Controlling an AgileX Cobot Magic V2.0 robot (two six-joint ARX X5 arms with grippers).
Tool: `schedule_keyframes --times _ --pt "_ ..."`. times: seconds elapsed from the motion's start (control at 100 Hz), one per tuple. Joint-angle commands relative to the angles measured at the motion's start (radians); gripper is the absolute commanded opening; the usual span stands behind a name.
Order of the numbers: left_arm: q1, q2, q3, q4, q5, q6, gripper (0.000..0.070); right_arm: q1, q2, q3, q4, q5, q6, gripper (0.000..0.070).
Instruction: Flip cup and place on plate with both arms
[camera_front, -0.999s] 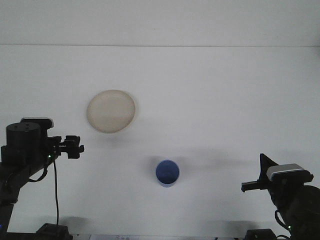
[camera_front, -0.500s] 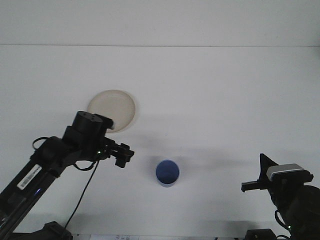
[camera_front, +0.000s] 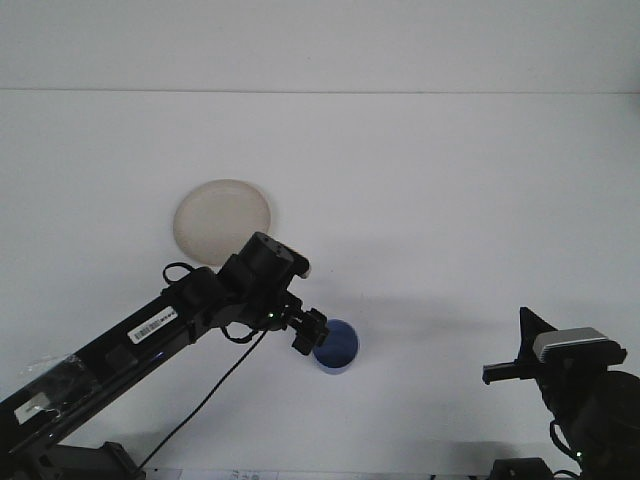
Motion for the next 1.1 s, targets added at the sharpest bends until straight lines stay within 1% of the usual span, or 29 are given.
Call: schedule_keyframes --times 0.0,0.22,0.3,0.33,0.37,0.48,0.53,0.54,0.62,0.69,0.77,0.929,1.049,1.089 --pt "-0.016 0.040 0.022 0.010 0.002 0.003 0.0428 0.000 0.005 0.010 0.009 0.003 0.006 0.0000" --pt "-0.045 0.117 0.022 0.035 0.001 0.021 0.0426 0.000 0.005 0.010 0.009 0.003 0.006 0.0000" --pt "-0.060 0.141 0.022 0.035 -0.005 0.030 0.0416 0.000 0.005 0.010 0.009 0.003 0.006 0.0000" --pt "-0.064 0.151 0.022 0.035 -0.008 0.032 0.0398 0.000 0.005 0.010 0.009 0.003 0.006 0.0000" --pt "-0.068 0.161 0.022 0.037 -0.011 0.032 0.0331 0.000 0.005 0.010 0.009 0.003 0.006 0.0000" --pt "-0.071 0.174 0.022 0.047 -0.020 0.033 0.0075 0.000 0.005 0.010 0.009 0.003 0.007 0.0000" --pt "-0.071 0.174 0.022 0.057 -0.025 0.032 0.0005 0.000 0.005 0.010 0.009 0.003 0.006 0.0000" --pt "-0.071 0.174 0.022 0.058 -0.025 0.031 0.0000 0.000 0.005 0.010 0.009 0.003 0.006 0.0000" --pt "-0.068 0.174 0.038 0.047 -0.029 0.026 0.0005 0.000 0.005 0.010 0.009 0.003 0.006 0.0000" --pt "-0.057 0.174 0.075 0.007 -0.067 0.027 0.0005 0.000 0.005 0.010 0.009 0.003 0.006 0.0000" --pt "-0.041 0.174 0.147 -0.054 -0.154 0.035 0.0005 0.000 0.005 0.010 0.008 0.003 0.006 0.0000" --pt "0.054 0.174 0.318 -0.153 -0.256 0.049 0.0005 0.000 0.005 0.010 0.008 0.003 0.006 0.0000" --pt "0.166 0.174 0.405 -0.151 -0.375 0.062 0.0005 0.000 0.005 0.010 0.008 0.003 0.006 0.0000" --pt "0.210 0.177 0.421 -0.146 -0.404 0.066 0.0005 0.000 0.005 0.010 0.008 0.003 0.006 0.0000"
